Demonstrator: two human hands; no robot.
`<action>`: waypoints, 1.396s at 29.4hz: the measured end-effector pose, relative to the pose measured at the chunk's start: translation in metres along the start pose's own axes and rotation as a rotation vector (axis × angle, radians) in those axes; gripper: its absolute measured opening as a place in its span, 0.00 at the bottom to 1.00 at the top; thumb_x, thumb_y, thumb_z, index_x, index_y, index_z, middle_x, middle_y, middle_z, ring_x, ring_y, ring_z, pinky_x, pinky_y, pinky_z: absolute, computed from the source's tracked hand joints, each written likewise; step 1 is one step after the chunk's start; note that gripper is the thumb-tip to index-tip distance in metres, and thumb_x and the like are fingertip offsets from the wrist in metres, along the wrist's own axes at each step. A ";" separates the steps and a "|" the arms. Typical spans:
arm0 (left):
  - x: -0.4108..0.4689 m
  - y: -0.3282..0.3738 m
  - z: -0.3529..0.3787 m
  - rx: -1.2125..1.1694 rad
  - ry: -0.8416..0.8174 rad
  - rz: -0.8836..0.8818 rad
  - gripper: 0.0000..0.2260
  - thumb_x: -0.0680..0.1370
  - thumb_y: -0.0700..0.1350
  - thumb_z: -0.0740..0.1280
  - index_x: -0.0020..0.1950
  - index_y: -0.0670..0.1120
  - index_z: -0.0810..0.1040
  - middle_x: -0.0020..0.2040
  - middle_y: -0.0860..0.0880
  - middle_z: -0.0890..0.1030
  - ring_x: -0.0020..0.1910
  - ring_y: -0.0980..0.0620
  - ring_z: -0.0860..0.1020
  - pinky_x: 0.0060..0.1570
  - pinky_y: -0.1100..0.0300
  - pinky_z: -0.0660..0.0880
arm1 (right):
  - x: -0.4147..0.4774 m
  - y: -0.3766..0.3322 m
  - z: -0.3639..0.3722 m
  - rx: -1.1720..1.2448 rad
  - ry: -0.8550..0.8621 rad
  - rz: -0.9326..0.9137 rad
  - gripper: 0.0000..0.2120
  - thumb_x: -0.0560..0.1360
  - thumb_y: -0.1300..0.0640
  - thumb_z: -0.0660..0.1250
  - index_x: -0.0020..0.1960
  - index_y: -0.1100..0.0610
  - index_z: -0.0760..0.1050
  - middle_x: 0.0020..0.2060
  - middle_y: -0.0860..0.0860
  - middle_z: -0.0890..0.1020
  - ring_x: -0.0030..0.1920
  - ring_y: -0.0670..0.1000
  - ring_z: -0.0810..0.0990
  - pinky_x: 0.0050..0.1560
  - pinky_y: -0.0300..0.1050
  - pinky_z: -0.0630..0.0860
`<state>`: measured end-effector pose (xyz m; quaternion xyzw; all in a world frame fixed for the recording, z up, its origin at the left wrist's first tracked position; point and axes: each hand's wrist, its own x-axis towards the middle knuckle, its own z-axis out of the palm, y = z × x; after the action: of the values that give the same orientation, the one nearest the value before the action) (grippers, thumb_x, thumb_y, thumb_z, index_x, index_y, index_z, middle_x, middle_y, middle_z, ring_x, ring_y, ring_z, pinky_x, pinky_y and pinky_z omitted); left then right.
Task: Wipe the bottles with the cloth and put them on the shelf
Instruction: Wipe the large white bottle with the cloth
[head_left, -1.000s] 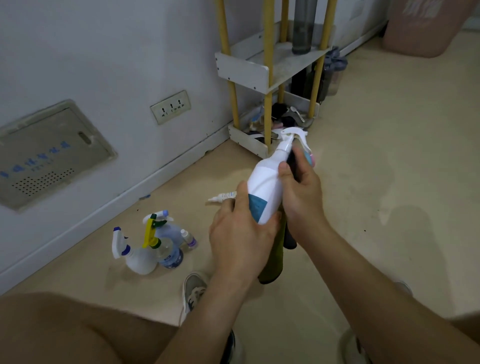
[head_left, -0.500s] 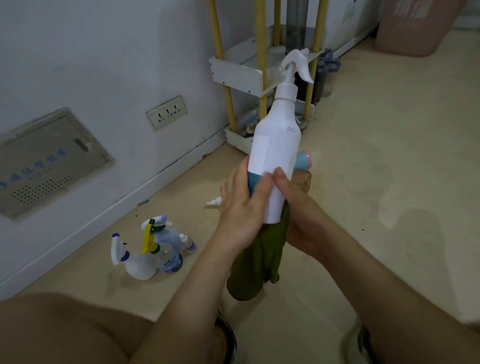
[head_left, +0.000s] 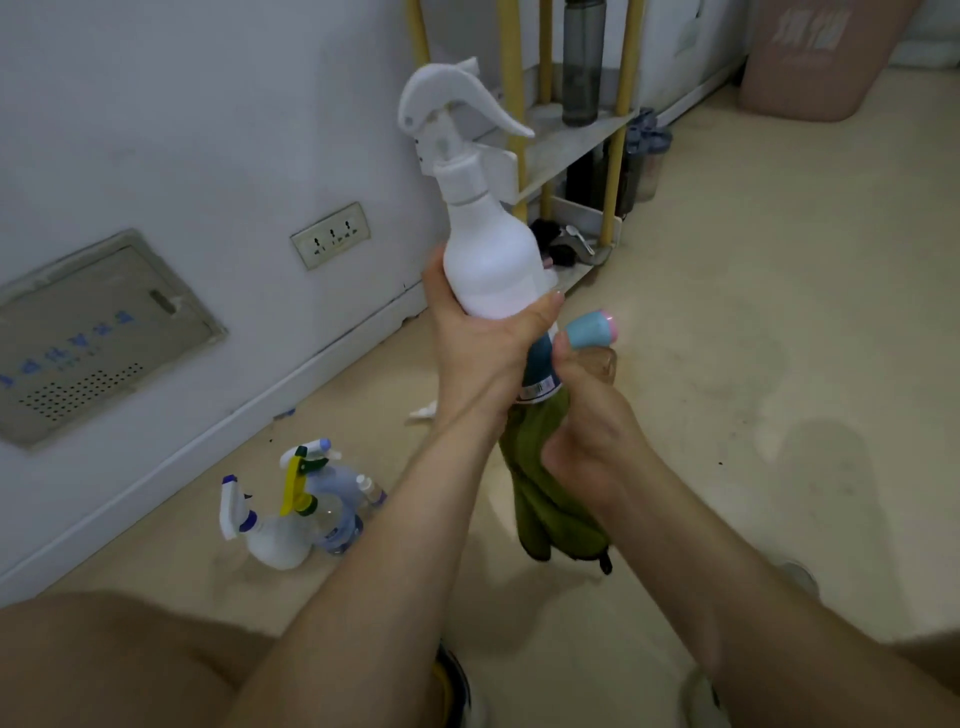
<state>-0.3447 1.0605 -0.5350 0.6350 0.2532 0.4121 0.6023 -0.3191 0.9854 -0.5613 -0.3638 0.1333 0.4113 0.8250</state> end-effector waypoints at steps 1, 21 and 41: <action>-0.003 -0.005 0.003 0.053 0.032 0.048 0.35 0.65 0.40 0.80 0.64 0.56 0.64 0.56 0.58 0.73 0.53 0.64 0.75 0.53 0.60 0.79 | 0.001 0.003 0.001 0.030 0.030 -0.002 0.16 0.79 0.53 0.67 0.65 0.55 0.74 0.55 0.58 0.83 0.54 0.59 0.83 0.50 0.56 0.81; 0.011 0.000 -0.028 0.187 -0.197 -0.155 0.23 0.69 0.50 0.78 0.57 0.56 0.70 0.51 0.56 0.79 0.49 0.59 0.80 0.47 0.60 0.79 | 0.019 0.013 0.028 -0.392 0.007 -0.206 0.10 0.80 0.43 0.61 0.50 0.49 0.71 0.47 0.51 0.80 0.49 0.52 0.81 0.58 0.54 0.78; 0.053 0.065 -0.034 0.051 -0.564 -0.165 0.22 0.69 0.39 0.75 0.60 0.46 0.75 0.50 0.47 0.83 0.51 0.47 0.83 0.49 0.52 0.80 | 0.029 -0.026 0.012 -0.478 0.000 -0.086 0.18 0.78 0.46 0.66 0.62 0.57 0.77 0.52 0.57 0.85 0.50 0.58 0.85 0.56 0.57 0.81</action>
<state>-0.3562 1.1133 -0.4627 0.7166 0.1372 0.1624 0.6643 -0.2817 1.0011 -0.5553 -0.5541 0.0164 0.3959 0.7321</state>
